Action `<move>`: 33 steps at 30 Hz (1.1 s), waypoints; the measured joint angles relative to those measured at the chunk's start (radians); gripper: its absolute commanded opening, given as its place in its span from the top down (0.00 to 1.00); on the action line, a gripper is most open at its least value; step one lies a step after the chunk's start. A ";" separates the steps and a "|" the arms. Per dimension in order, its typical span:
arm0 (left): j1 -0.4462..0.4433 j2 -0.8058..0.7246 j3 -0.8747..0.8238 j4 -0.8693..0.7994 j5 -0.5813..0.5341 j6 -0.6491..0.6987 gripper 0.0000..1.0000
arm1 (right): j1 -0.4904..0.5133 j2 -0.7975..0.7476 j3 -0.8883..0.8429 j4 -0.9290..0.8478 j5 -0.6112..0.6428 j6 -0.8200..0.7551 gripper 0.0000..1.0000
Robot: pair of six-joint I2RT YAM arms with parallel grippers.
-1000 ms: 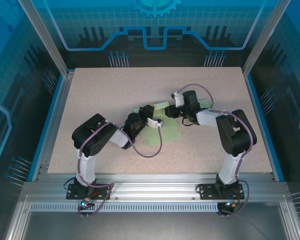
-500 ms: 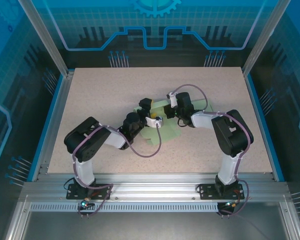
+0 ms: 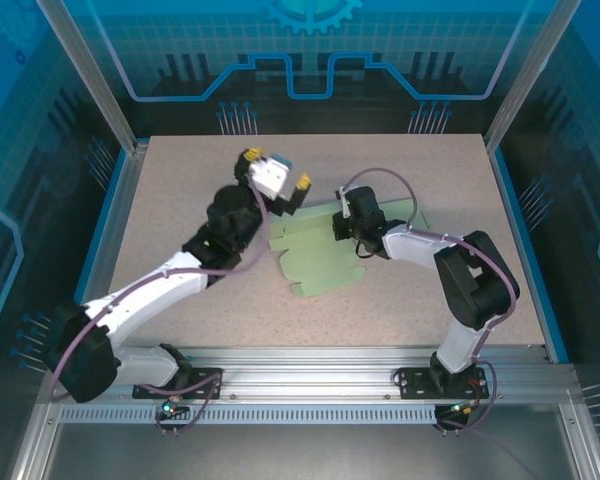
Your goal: Fold the paper box
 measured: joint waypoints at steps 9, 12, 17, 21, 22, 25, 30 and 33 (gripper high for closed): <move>0.352 0.061 0.061 -0.546 0.248 -0.629 0.01 | 0.003 -0.029 -0.023 -0.037 0.003 0.077 0.97; 0.359 0.090 -0.012 -0.578 0.389 -0.721 0.01 | 0.010 -0.029 -0.024 -0.047 0.004 0.093 0.97; 0.351 0.148 -0.054 -0.577 0.542 -0.795 0.01 | 0.028 -0.029 -0.023 -0.066 0.010 0.108 0.97; 0.351 0.160 -0.069 -0.553 0.598 -0.820 0.01 | 0.041 -0.029 -0.020 -0.077 0.030 0.114 0.97; 0.351 0.160 -0.071 -0.549 0.607 -0.827 0.01 | 0.042 -0.029 -0.019 -0.078 0.034 0.116 0.97; 0.351 0.160 -0.079 -0.535 0.624 -0.834 0.01 | 0.044 -0.029 -0.014 -0.084 0.046 0.121 0.97; 0.351 0.160 -0.120 -0.527 0.624 -0.834 0.01 | 0.045 -0.028 -0.012 -0.089 0.057 0.126 0.97; 0.342 0.164 -0.130 -0.519 0.622 -0.834 0.01 | 0.047 -0.028 -0.012 -0.095 0.060 0.126 0.97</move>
